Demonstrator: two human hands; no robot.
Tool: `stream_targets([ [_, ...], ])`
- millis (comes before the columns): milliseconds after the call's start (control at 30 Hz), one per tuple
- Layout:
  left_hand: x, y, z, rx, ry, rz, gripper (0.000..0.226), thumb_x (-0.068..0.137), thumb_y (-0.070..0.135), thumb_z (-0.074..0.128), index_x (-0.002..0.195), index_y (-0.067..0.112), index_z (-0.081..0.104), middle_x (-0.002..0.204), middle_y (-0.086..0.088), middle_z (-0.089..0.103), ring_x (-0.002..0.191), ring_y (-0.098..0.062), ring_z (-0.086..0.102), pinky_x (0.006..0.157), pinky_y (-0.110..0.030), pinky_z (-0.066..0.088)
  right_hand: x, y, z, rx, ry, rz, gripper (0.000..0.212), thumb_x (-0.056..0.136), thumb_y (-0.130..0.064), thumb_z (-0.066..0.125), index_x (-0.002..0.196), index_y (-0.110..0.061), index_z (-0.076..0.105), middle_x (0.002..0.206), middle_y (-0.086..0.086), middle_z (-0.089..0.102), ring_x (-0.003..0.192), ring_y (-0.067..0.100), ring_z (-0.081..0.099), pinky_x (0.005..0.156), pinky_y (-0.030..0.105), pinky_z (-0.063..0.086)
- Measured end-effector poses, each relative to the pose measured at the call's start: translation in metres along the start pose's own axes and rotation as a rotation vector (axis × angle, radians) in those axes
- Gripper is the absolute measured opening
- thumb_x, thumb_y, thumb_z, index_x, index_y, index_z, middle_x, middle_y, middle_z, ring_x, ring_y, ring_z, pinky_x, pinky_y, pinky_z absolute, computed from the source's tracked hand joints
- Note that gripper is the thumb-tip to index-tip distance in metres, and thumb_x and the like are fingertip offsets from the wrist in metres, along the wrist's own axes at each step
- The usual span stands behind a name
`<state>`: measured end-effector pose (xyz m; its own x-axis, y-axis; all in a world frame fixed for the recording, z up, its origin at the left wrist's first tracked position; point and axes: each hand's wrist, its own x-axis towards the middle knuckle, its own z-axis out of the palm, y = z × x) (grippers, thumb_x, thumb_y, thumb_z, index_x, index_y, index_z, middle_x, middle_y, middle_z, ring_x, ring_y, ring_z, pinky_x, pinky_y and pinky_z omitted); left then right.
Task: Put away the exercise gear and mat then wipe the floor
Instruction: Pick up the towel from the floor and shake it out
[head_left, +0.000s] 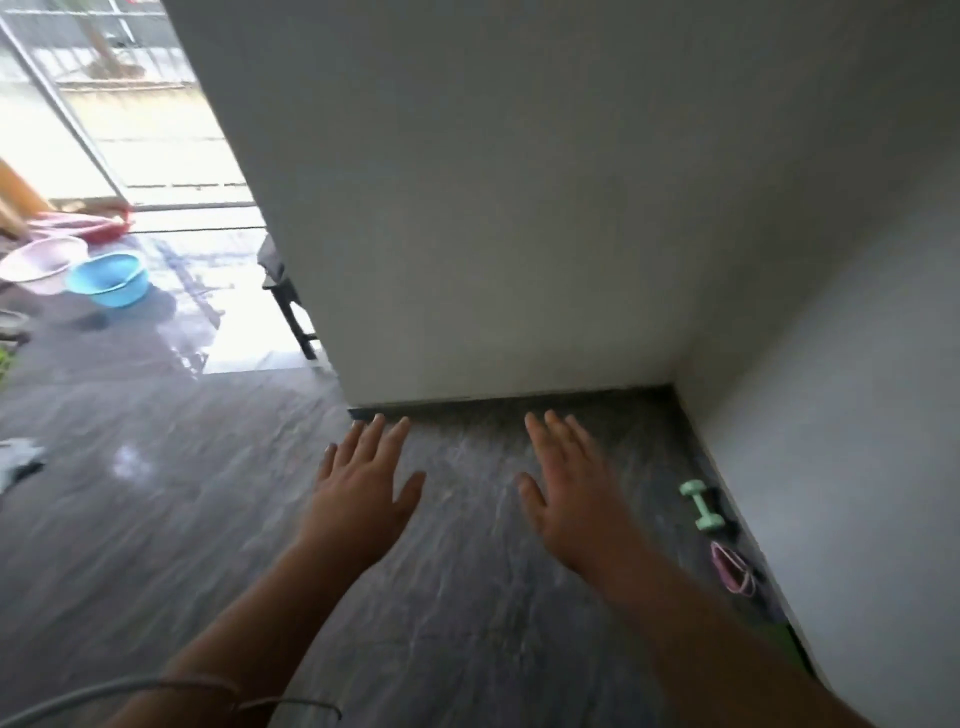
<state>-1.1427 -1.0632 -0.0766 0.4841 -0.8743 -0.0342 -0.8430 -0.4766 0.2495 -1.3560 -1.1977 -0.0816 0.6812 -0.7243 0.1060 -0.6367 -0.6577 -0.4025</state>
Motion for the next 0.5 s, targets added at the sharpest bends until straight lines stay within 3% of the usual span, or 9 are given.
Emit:
stream_targets([
  [200,-0.111,-0.193,-0.063,0.045,0.063,-0.239,0.067,0.096,0.059,0.032,0.155,0.033,0.012,0.163,-0.001,0.017,0.151,-0.025,0.011,0.121,-0.046,0.016,0.001,-0.204,0.078,0.019,-0.097,-0.181,0.070,0.092,-0.050,0.029,0.152,-0.014,0.035,0.155,0.015,0.038,0.144,0.035,0.032,0.119,0.048,0.025],
  [333,-0.184,-0.295,-0.099,0.086,0.108,-0.377,0.067,0.094,0.058,0.034,0.153,0.029,0.022,0.160,-0.006,0.027,0.148,-0.030,0.021,0.117,-0.049,0.025,-0.006,-0.318,0.116,0.020,-0.154,-0.333,0.069,0.093,-0.051,0.029,0.151,-0.013,0.035,0.154,0.016,0.038,0.142,0.037,0.034,0.115,0.053,0.030],
  [500,-0.255,-0.384,-0.131,0.061,0.148,-0.563,0.065,0.095,0.055,0.040,0.152,0.027,0.025,0.160,-0.008,0.028,0.146,-0.030,0.024,0.117,-0.049,0.024,-0.010,-0.432,0.136,0.040,-0.250,-0.492,0.061,0.103,-0.046,0.032,0.157,-0.024,0.014,0.164,0.003,0.015,0.151,0.023,0.009,0.123,0.041,0.010],
])
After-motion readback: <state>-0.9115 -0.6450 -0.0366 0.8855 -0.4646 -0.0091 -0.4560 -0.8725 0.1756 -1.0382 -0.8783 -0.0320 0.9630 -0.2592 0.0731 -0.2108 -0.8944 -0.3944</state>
